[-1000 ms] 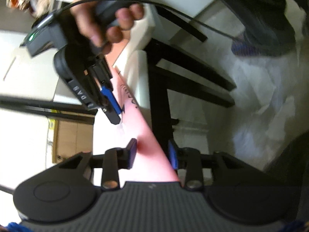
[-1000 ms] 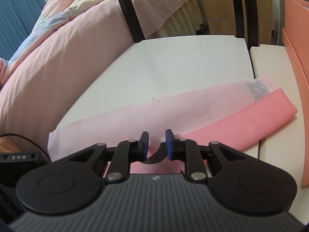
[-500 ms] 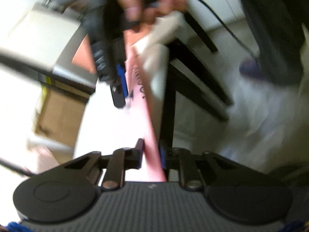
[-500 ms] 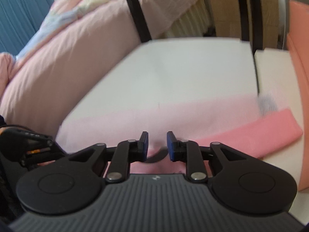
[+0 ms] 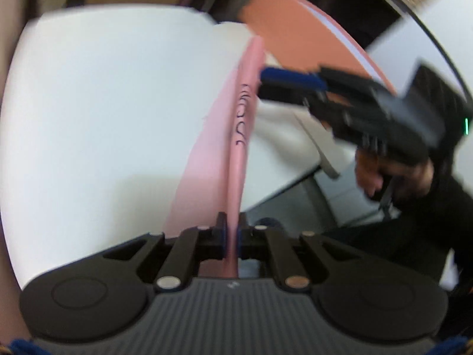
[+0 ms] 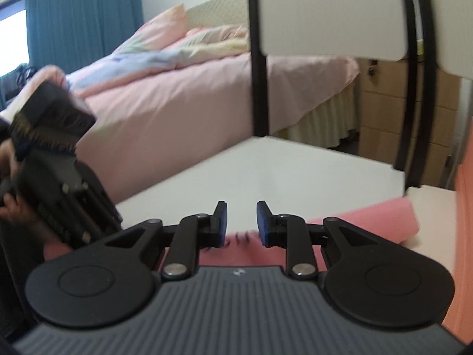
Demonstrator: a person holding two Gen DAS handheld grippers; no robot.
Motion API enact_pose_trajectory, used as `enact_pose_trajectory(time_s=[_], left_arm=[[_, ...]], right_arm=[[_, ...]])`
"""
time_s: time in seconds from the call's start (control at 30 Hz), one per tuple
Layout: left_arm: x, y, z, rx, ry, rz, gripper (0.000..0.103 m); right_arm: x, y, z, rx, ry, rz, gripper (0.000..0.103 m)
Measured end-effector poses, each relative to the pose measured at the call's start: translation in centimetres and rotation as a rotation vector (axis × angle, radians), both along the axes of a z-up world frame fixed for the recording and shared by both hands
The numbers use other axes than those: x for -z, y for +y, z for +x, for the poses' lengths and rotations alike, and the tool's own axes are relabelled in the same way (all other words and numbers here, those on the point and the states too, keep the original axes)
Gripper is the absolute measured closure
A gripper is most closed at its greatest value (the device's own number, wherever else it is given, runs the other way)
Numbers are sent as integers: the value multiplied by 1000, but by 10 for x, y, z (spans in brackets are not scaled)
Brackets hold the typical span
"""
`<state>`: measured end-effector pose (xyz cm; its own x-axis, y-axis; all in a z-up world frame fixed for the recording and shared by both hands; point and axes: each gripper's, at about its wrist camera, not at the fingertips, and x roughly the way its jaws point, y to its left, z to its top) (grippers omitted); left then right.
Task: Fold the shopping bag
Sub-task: 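Slide the right tool along the pink strip pressing it while the left tool holds its end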
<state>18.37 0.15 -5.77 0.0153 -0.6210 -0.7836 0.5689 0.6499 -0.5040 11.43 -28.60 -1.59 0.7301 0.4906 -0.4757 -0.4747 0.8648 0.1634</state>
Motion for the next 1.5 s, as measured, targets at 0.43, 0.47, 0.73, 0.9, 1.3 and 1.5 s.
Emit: enact_pose_trajectory(time_s=[0.43,0.47,0.73,0.9,1.3,1.5], left_arm=[[4,11,14,-58,65,2,91],[3,12,14,-63,64,3,90],[-12,23,15,-107,-17,13,51],[-21,16,3,-55,-131,25,50],[-16,-11,-18,-60,-408,176,62],[-14,6,1,-132,-261,71,95]], right_arm=[[36,45,62,-107,111,-76,78],[38,48,65,-117,110,-85,78],[37,54,75,-127,191,-135,81],[36,44,56,-107,209,-140,81],[32,36,30,-48,225,-166,80],[28,-4,45,86,243,96,77]])
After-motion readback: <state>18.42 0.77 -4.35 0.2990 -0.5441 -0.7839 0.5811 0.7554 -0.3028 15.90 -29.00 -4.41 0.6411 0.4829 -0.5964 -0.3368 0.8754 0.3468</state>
